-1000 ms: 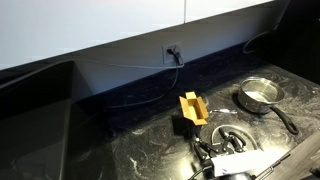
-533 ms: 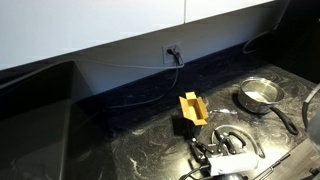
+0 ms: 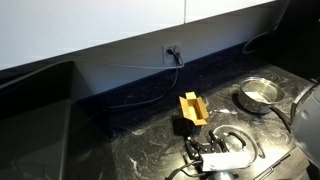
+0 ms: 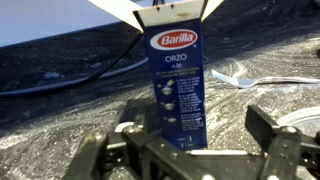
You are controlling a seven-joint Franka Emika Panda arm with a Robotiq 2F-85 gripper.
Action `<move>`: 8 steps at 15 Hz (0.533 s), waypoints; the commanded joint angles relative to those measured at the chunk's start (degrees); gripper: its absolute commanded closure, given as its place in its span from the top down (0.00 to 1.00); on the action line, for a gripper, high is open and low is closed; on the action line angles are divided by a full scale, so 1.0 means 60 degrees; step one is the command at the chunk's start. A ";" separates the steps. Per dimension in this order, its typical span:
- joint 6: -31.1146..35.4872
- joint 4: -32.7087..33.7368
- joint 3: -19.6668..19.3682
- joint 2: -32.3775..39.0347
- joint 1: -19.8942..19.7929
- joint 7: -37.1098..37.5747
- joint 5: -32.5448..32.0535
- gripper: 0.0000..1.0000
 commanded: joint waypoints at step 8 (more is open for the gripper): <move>0.2188 0.0193 0.0313 -0.0860 -0.0551 -0.1423 0.1223 1.00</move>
